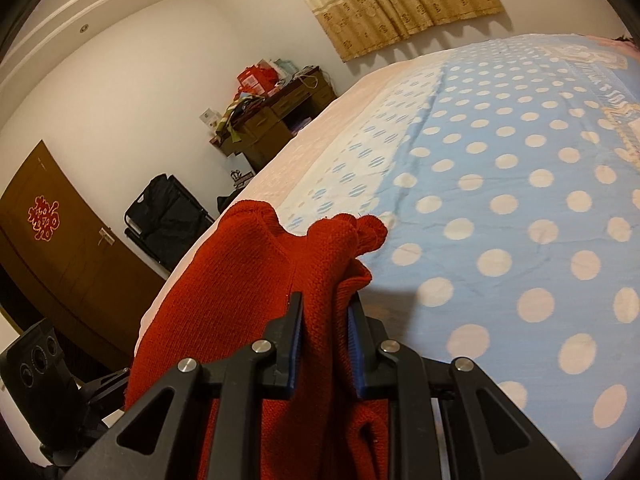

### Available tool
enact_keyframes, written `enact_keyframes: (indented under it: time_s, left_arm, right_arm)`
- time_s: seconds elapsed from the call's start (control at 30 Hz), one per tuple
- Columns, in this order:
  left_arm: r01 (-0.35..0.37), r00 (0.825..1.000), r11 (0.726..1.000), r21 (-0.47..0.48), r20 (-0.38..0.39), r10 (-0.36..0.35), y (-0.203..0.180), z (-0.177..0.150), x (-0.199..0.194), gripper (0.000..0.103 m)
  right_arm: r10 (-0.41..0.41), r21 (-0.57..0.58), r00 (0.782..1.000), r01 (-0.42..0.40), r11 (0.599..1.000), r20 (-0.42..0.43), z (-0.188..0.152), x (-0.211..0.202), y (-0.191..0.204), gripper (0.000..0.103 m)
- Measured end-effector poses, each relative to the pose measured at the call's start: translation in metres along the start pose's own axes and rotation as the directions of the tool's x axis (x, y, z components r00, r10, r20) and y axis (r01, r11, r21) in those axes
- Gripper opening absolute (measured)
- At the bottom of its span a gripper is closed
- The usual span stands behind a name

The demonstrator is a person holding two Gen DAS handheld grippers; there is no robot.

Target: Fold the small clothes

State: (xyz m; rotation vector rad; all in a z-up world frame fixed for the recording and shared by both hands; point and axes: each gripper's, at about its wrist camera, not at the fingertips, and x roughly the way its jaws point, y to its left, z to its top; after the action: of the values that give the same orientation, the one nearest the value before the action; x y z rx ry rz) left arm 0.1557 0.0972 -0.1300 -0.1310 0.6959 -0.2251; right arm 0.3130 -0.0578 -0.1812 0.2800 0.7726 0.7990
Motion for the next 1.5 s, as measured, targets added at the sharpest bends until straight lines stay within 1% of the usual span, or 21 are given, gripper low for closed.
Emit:
enact_keyframes:
  time_s: [0.27,0.47,0.93,1.07,1.17,1.37,1.43,1.5]
  left_arm:
    - [-0.029,1.000,0.999,-0.017,0.001,0.029,0.014,-0.005,-0.010,0.044]
    - [-0.052,0.999,0.998,-0.029,-0.013,0.051,0.025,-0.011,-0.017,0.044]
    - [-0.085,0.996,0.993,-0.077,-0.030,0.083,0.050,-0.022,-0.019,0.044]
    - [-0.097,0.995,0.991,-0.087,-0.035,0.094,0.056,-0.030,-0.022,0.044]
    - [-0.106,0.994,0.989,-0.099,-0.049,0.102,0.063,-0.036,-0.022,0.044]
    - [-0.119,0.990,0.986,-0.115,-0.089,0.109,0.079,-0.054,-0.017,0.044]
    - [-0.114,0.989,0.986,-0.119,-0.104,0.102,0.084,-0.061,-0.014,0.044]
    - [-0.106,0.990,0.987,-0.123,-0.103,0.093,0.086,-0.065,-0.014,0.044]
  right_arm:
    - [0.015,-0.032,0.999,-0.016,0.999,-0.037,-0.002,0.021,0.022,0.019]
    - [0.027,-0.056,0.997,-0.031,0.998,-0.065,-0.003,0.040,0.038,0.019]
    - [0.042,-0.076,0.991,-0.052,0.996,-0.127,-0.006,0.076,0.059,0.019]
    - [0.042,-0.092,0.988,-0.056,0.994,-0.147,-0.008,0.087,0.066,0.019]
    - [0.039,-0.094,0.986,-0.054,0.994,-0.160,-0.010,0.095,0.069,0.019]
    - [0.035,-0.075,0.983,-0.049,0.996,-0.180,-0.017,0.107,0.063,0.019]
    - [0.032,-0.074,0.982,-0.046,0.996,-0.186,-0.020,0.111,0.062,0.019]
    - [0.025,-0.067,0.982,-0.038,0.997,-0.189,-0.022,0.115,0.059,0.019]
